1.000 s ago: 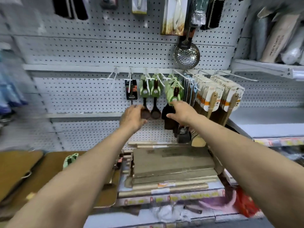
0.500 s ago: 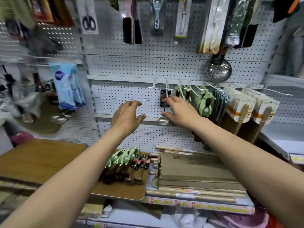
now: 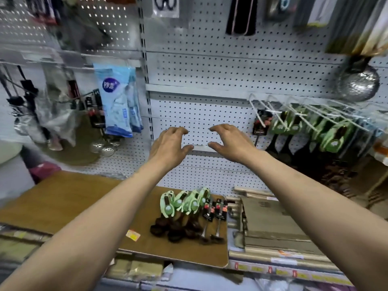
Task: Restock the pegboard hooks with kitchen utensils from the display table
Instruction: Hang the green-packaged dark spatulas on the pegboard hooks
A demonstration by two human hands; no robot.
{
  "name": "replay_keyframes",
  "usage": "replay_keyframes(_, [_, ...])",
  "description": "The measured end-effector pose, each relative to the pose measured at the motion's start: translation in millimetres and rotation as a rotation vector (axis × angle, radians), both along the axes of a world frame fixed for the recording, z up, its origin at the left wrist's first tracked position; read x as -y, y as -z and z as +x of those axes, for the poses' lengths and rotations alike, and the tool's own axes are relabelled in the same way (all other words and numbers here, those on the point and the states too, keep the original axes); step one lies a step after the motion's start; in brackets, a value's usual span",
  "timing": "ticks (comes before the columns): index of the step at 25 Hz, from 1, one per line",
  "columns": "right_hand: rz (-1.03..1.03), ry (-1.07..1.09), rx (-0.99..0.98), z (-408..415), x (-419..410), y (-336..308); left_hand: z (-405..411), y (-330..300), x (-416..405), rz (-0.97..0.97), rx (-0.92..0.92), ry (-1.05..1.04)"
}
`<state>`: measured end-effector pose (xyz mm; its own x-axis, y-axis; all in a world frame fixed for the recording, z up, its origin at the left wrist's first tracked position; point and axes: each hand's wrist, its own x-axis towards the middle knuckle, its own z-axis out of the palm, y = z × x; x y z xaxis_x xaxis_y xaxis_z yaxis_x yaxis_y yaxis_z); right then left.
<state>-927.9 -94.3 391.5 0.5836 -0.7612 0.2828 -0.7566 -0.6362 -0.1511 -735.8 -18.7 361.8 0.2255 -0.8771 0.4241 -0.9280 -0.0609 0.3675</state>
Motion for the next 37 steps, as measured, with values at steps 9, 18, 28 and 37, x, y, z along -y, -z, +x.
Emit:
replay_keyframes(9, [0.46, 0.153, -0.072, 93, 52, 172, 101, 148, 61, 0.359, -0.216, 0.037])
replay_keyframes(18, [0.906, 0.319, -0.078, 112, 94, 364, 128, 334, 100, 0.601, -0.669, -0.1])
replay_keyframes(28, [1.028, 0.733, 0.171, 123, 134, 469, 121, 432, 137, 0.673, -0.835, -0.205])
replay_keyframes(37, [1.205, 0.993, 0.387, 123, 161, 515, 94, 444, 148, 0.687, -0.851, -0.18])
